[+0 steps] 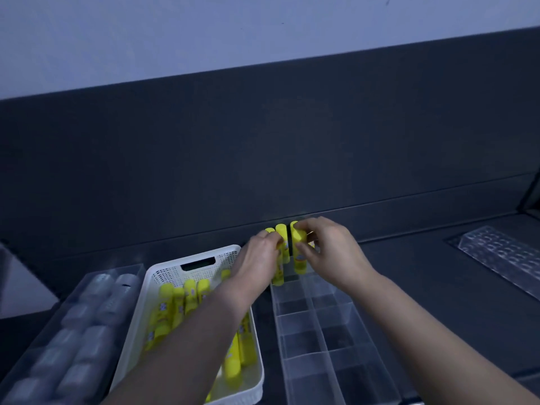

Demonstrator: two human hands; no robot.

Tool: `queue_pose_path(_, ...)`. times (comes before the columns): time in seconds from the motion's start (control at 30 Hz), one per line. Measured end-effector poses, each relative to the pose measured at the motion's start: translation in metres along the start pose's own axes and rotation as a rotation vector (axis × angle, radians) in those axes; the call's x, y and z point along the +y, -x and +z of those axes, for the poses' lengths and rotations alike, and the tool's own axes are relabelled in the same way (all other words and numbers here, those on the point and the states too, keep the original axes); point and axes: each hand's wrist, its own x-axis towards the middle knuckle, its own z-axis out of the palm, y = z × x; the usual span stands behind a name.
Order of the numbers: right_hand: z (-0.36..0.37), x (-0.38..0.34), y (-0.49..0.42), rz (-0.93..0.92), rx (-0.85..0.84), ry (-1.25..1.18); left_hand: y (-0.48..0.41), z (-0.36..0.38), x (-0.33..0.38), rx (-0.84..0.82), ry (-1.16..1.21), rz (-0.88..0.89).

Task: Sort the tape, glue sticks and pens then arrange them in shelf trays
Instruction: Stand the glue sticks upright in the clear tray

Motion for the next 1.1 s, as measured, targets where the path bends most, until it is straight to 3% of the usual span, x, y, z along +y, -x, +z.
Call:
queue_pose_path(0.27, 0.020, 0.002, -0.022, -0.024, -0.054, 0.042, 0.010, -0.014, -0.016, 0.185, 0.146, -0.035)
queue_pose_path(0.5, 0.042, 0.012, -0.018, 0.087, -0.265, 0.217, 0.029, -0.028, -0.042, 0.239, 0.158, -0.157)
queue_pose_path(0.63, 0.036, -0.002, -0.016, 0.044, -0.144, 0.291, 0.043, -0.040, -0.065, 0.292, 0.147, -0.213)
queue_pose_path(0.8, 0.035, -0.045, -0.002, -0.157, 0.004, 0.213, 0.065, -0.052, -0.092, 0.299, 0.130, -0.281)
queue_pose_path(1.0, 0.071, -0.070, 0.023, -0.208, -0.261, 0.254, 0.089, -0.062, -0.111, 0.225, 0.166, -0.331)
queue_pose_path(1.1, 0.083, -0.073, 0.028, -0.189, -0.296, 0.309, 0.099, -0.066, -0.120, 0.196, 0.128, -0.363)
